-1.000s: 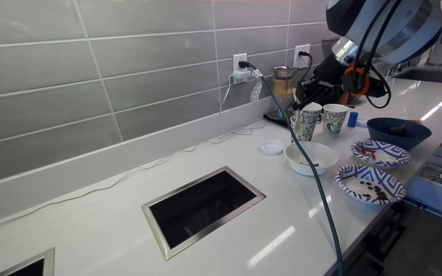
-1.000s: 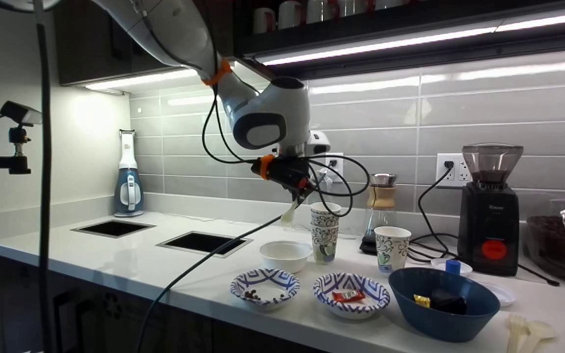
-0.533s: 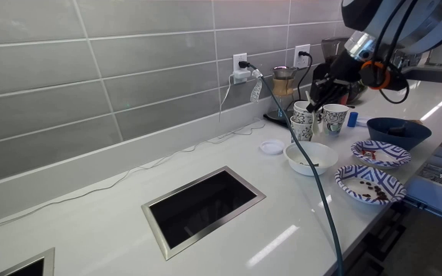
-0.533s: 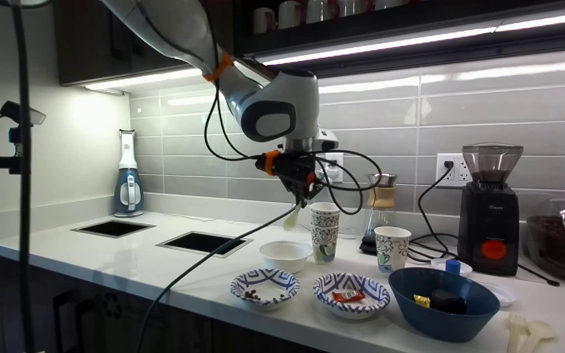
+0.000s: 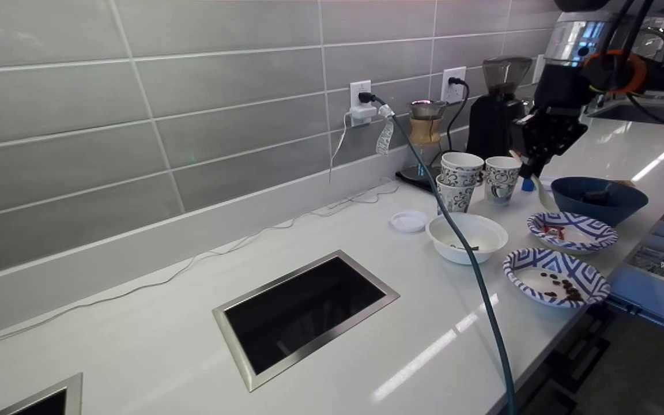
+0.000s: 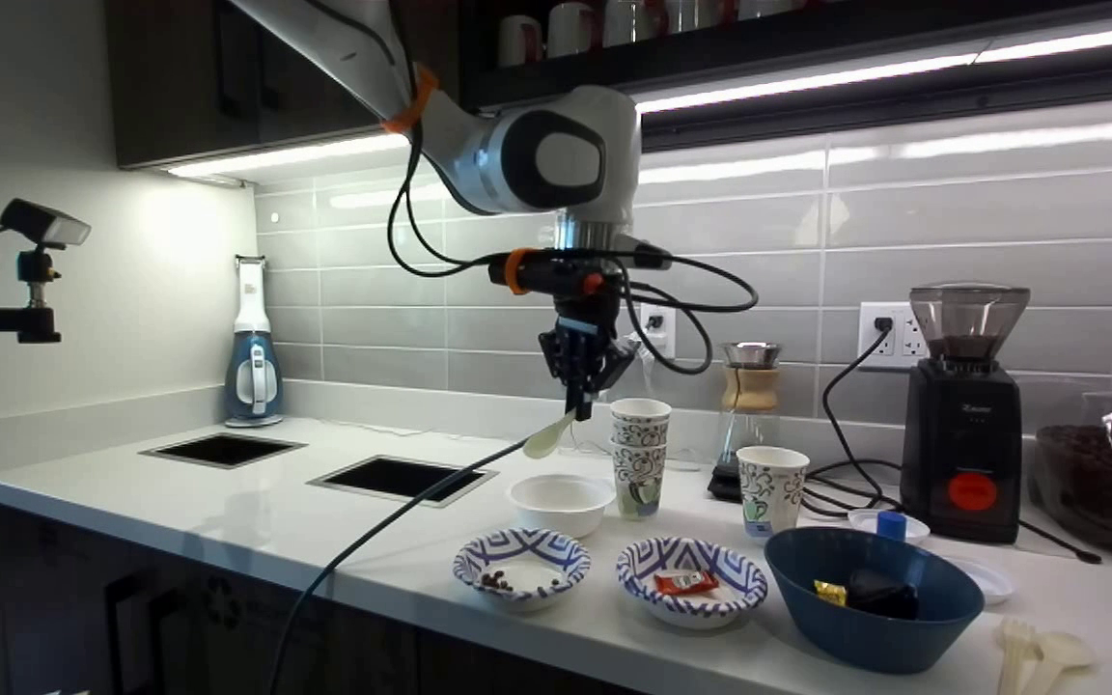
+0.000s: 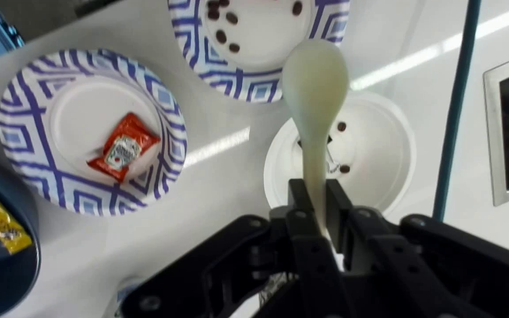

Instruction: Use the spoon to put some of the cereal into the white bowl

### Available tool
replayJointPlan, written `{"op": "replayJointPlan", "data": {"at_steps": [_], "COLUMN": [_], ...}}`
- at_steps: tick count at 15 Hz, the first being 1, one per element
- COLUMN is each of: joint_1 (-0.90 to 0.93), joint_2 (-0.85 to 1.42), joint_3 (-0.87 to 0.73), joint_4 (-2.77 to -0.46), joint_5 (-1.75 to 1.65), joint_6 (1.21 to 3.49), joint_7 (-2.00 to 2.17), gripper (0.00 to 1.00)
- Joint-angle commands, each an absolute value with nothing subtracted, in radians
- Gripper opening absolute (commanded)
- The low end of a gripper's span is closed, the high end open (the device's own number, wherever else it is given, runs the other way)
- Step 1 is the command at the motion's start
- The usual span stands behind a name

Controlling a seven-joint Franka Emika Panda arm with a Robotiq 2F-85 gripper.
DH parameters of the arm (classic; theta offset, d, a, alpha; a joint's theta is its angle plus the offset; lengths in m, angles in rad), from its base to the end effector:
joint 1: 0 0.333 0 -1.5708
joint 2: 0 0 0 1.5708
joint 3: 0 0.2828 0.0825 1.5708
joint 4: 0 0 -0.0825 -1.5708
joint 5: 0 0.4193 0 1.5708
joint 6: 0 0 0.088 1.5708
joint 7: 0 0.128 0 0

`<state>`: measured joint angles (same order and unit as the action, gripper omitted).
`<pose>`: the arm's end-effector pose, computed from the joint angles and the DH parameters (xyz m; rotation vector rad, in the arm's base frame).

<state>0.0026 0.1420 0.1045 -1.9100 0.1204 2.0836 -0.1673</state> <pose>0.6194 0.0739 0.3562 -3.0040 -0.3252 -0.0538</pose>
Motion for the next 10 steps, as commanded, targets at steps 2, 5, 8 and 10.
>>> {"op": "replayJointPlan", "data": {"at_steps": [2,5,8,10], "joint_1": [0.061,0.056,0.058,0.067], "joint_2": [0.172,0.181,0.186,0.193], "joint_3": [0.078,0.082,0.079,0.072], "joint_4": [-1.934,-1.933,-1.934,-1.927], "joint_5": [-0.011,0.012,0.000,-0.032], "joint_6": [2.032,2.043,2.042,2.027], "joint_7": [0.101,0.062,0.080,0.124], "gripper": [0.03,0.13,0.13,0.03]}}
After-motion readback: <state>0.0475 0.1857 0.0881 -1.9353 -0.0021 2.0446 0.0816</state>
